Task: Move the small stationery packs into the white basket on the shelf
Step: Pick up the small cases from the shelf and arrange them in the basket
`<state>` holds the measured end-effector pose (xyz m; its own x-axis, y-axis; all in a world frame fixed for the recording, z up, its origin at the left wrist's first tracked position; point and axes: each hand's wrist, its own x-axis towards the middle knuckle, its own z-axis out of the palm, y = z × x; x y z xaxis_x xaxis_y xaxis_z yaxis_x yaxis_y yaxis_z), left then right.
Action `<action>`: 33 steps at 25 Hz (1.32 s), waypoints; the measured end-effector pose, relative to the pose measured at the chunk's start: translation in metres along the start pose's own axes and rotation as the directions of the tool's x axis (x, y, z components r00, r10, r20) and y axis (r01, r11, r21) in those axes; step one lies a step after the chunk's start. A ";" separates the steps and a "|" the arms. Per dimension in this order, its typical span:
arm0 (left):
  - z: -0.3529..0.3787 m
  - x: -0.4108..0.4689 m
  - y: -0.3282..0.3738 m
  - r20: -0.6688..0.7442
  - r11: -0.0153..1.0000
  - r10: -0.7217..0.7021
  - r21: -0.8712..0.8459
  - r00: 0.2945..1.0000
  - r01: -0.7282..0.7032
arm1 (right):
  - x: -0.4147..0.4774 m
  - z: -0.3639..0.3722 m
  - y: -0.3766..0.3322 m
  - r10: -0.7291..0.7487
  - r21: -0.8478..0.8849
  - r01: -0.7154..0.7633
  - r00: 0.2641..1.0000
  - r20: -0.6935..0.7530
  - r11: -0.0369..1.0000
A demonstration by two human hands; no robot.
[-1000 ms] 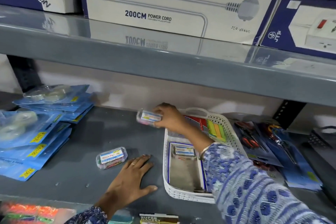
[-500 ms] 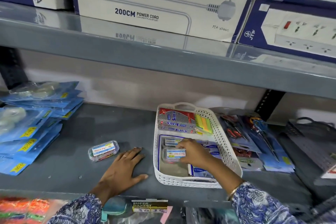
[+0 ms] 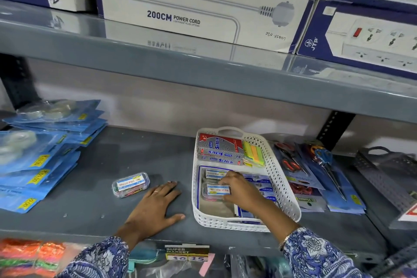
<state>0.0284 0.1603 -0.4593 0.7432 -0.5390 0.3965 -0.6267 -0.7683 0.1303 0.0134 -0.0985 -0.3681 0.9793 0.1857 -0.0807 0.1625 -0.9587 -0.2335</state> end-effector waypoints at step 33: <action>-0.028 -0.038 -0.031 0.010 0.996 0.059 0.068 0.998 -0.060 | 0.118 0.017 -0.143 -0.245 0.007 0.245 0.966 0.081 0.970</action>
<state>0.0125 0.2144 -0.4528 0.7069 -0.5869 0.3948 -0.6528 -0.7562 0.0446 0.1032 0.0643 -0.3603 0.8966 0.4315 -0.0994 0.3967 -0.8825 -0.2526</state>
